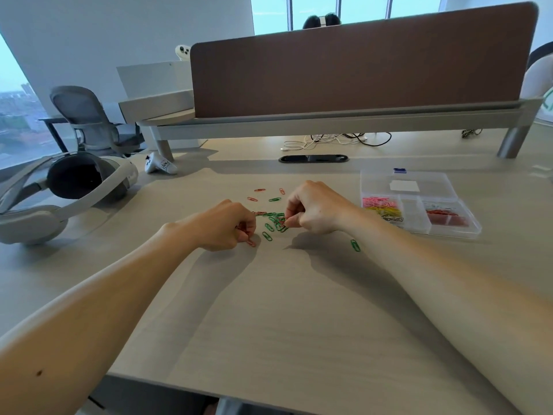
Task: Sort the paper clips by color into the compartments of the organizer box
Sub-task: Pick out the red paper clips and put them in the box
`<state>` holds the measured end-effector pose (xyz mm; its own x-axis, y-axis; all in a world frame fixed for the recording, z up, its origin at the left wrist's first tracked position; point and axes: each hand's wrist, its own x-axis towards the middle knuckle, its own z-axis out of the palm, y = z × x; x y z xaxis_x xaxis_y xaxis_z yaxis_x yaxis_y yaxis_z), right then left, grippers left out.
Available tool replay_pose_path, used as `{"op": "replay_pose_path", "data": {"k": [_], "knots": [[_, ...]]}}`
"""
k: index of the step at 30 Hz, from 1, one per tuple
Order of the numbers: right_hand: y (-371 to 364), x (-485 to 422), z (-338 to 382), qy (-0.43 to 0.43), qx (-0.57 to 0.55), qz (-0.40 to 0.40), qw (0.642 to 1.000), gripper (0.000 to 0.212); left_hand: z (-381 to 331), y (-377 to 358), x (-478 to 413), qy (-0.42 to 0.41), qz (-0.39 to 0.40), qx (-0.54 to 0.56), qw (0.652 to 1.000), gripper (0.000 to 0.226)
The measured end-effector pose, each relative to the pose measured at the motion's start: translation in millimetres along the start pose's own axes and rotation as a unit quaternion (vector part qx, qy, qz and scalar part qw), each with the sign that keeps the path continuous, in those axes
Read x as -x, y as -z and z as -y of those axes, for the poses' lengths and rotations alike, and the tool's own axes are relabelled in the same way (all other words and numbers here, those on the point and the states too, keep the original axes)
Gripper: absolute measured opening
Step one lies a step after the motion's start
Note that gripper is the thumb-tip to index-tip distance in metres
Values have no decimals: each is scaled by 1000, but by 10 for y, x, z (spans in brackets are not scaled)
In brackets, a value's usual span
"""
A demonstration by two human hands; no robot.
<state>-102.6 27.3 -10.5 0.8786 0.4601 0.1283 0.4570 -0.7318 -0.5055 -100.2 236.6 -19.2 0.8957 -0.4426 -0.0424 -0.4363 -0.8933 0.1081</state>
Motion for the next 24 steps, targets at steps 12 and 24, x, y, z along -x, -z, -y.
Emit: {"op": "replay_pose_path", "data": {"k": [12,24], "knots": [[523,490,-451,-57,30,-60,996,1,-802,152,-400,-89,-84,74,990,11],[1170,1129,-1700,-220,89,-156,959,1,-2309,-29,-1607,-202,-134,137,961,7]]}}
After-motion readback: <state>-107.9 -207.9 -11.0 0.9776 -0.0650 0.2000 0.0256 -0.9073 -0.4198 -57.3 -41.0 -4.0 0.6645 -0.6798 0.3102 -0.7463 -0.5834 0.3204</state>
